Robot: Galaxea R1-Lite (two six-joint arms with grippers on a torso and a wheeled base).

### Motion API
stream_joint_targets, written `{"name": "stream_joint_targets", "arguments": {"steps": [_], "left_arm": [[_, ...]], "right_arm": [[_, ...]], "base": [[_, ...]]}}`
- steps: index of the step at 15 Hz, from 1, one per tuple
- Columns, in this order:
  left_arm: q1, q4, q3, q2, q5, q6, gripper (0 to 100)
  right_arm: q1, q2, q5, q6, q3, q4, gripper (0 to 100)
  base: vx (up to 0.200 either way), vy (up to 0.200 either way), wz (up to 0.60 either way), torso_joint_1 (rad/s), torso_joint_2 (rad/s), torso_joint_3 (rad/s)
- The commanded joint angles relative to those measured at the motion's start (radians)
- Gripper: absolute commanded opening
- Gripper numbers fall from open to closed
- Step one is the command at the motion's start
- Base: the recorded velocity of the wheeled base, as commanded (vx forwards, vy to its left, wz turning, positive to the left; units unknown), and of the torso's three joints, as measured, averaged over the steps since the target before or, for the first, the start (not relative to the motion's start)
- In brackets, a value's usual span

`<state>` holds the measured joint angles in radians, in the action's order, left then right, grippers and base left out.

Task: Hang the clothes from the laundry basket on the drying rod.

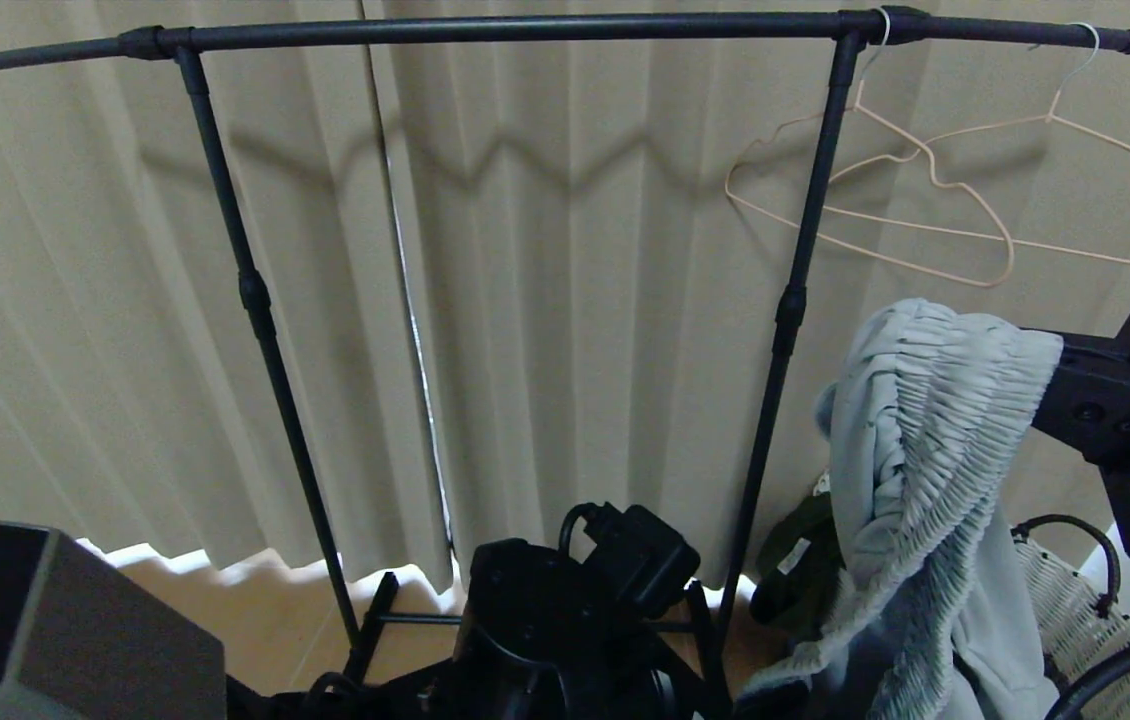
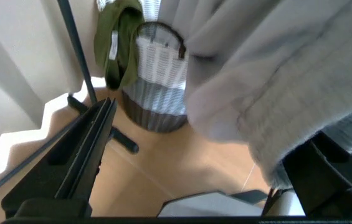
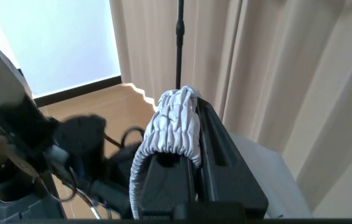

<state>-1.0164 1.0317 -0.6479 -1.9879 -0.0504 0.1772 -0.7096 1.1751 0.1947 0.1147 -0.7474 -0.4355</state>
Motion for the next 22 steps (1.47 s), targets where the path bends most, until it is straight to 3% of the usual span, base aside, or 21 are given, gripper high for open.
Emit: {"name": "stream_joint_targets", "arguments": {"steps": [1, 5, 6, 7, 11, 12, 14, 15, 17, 22], "left_arm": [[0.001, 0.001, 0.014, -0.034, 0.0, -0.001, 100], [0.005, 0.031, 0.068, -0.025, 0.0, -0.001, 100], [0.007, 0.07, 0.093, -0.023, -0.002, -0.001, 0], [0.007, 0.096, 0.105, -0.023, 0.0, -0.004, 0], [0.01, 0.488, 0.317, -0.065, 0.009, -0.133, 0], [0.027, 0.538, 0.349, -0.062, 0.012, -0.177, 0], [0.088, 0.531, 0.366, 0.003, 0.012, -0.232, 0], [0.114, 0.504, 0.359, 0.057, 0.012, -0.24, 0], [0.171, 0.326, 0.338, 0.225, 0.012, -0.265, 0], [0.332, -0.329, 0.048, 0.644, 0.007, -0.262, 0]], "right_arm": [[-0.001, -0.003, 0.0, 0.0, -0.003, 0.0, 0], [0.001, -0.006, -0.003, 0.0, 0.002, -0.002, 0], [0.002, -0.012, -0.003, -0.001, 0.002, 0.0, 0], [0.002, -0.014, -0.003, -0.001, 0.002, 0.0, 0], [0.03, -0.011, -0.003, -0.001, 0.002, 0.0, 0], [0.041, -0.011, -0.003, -0.003, 0.003, 0.001, 0], [0.053, -0.009, -0.008, -0.004, 0.008, 0.004, 0], [0.055, -0.009, -0.012, -0.006, 0.013, 0.009, 0], [0.078, -0.006, -0.012, -0.006, 0.014, 0.017, 0], [0.114, 0.043, -0.014, -0.015, 0.014, 0.018, 0]], "base": [[0.0, 0.0, 0.0, 0.0, 0.0, 0.0], [0.0, 0.0, 0.0, 0.0, 0.0, 0.0], [0.0, 0.0, 0.0, 0.0, 0.0, 0.0], [0.0, 0.0, 0.0, 0.0, 0.0, 0.0], [0.0, 0.0, 0.0, 0.0, 0.0, 0.0], [0.0, 0.0, 0.0, 0.0, 0.0, 0.0], [0.0, 0.0, 0.0, 0.0, 0.0, 0.0], [0.0, 0.0, 0.0, 0.0, 0.0, 0.0], [0.0, 0.0, 0.0, 0.0, 0.0, 0.0], [0.0, 0.0, 0.0, 0.0, 0.0, 0.0]]}}
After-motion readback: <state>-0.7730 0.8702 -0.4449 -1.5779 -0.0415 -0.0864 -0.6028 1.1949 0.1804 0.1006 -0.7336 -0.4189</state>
